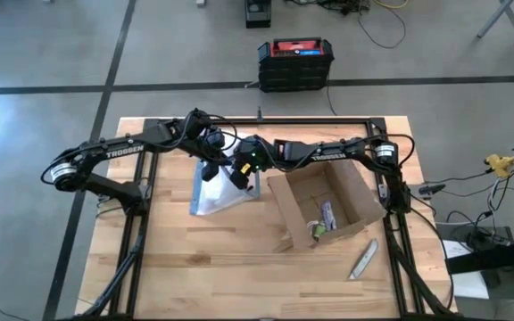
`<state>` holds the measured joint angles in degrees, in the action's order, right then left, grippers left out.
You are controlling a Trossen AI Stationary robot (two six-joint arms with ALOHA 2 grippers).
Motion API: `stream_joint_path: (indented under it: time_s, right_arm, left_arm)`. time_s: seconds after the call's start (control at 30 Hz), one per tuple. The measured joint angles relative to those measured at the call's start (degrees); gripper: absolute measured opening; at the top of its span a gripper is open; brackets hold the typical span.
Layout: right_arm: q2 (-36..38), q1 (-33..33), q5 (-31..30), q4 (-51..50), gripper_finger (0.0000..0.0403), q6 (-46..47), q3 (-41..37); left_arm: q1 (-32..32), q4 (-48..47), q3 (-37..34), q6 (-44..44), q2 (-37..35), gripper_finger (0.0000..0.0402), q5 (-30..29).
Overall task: Pack items into zip bag
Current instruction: Put the black transparent zip bag into the blue transparent zip bag
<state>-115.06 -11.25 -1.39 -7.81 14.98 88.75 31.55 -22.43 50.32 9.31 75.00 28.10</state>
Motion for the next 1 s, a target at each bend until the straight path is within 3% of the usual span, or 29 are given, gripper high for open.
stream_joint_path:
  time_s: [0.2,0.37,0.53,0.67,0.83,1.0]
  right_arm:
    - [3.2,0.0,3.0,-7.5,0.0160,-5.9,0.1]
    - [4.3,0.3,4.4,-14.4,0.0178,-8.6,0.1]
    - [3.9,0.5,7.6,-12.1,0.0171,-8.7,0.2]
    - [3.9,0.9,12.5,-18.1,0.0164,-10.0,0.1]
    - [3.0,1.2,12.5,-23.1,0.0144,-12.6,0.1]
    - [-0.7,1.3,11.9,-23.5,0.0096,-12.7,0.0]
  left_arm:
    - [-0.1,6.0,-5.4,-4.0,0.0,0.0000,0.1]
    - [-0.3,10.5,-8.8,-6.9,0.0,0.0000,-0.1]
    - [-1.1,15.8,-11.0,-9.0,0.0,0.0000,0.0]
    - [-2.1,16.4,-11.1,-9.2,0.0,0.0000,0.0]
    - [-3.2,16.7,-11.1,-8.5,0.0,0.0000,-0.1]
    - [-3.6,17.0,-11.1,-8.5,0.0,0.0000,-0.3]
